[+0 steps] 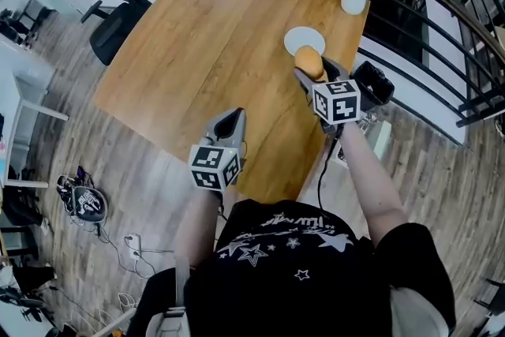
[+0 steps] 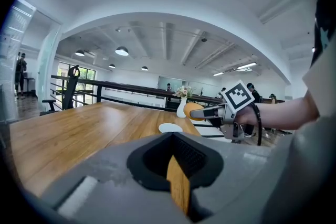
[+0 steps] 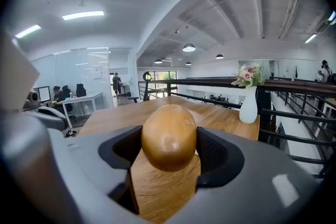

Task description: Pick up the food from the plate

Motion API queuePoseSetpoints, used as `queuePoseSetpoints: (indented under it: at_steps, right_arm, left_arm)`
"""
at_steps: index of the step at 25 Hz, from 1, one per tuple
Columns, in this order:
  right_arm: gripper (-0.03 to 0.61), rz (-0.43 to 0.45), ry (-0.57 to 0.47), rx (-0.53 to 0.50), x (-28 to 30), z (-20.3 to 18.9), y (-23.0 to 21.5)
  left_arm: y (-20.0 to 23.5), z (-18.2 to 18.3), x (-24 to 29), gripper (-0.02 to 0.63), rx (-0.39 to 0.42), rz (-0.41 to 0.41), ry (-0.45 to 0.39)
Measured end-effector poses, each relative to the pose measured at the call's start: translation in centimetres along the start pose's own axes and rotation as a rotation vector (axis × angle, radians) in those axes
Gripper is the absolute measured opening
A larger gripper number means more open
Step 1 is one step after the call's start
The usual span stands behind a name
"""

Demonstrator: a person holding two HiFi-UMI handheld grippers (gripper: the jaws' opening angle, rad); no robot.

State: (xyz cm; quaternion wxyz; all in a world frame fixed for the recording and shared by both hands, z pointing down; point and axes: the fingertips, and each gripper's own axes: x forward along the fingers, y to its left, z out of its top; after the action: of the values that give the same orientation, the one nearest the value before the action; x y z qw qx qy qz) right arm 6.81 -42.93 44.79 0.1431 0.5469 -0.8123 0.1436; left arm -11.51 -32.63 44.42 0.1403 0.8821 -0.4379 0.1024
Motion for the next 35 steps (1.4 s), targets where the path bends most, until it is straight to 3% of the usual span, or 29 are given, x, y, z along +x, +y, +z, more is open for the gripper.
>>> queuePoseSetpoints:
  at_steps: [14,27,35]
  right_arm:
    - [0.324,0.083,-0.034,0.003,-9.2,-3.2,1.3]
    - [0.324,0.194,0.005,0.003,-19.6,-10.8,3.5]
    - [0.324,0.264,0.054,-0.001,-23.1,-14.9,4.4]
  left_arm:
    - [-8.8,-2.1,-5.2,0.002,-0.001,0.076,-0.035]
    - [-18.2,-7.7,-11.6,0.002,-0.032,0.141,-0.014]
    - [-22.3,-10.5,-14.2,0.002,-0.052,0.188,0.008]
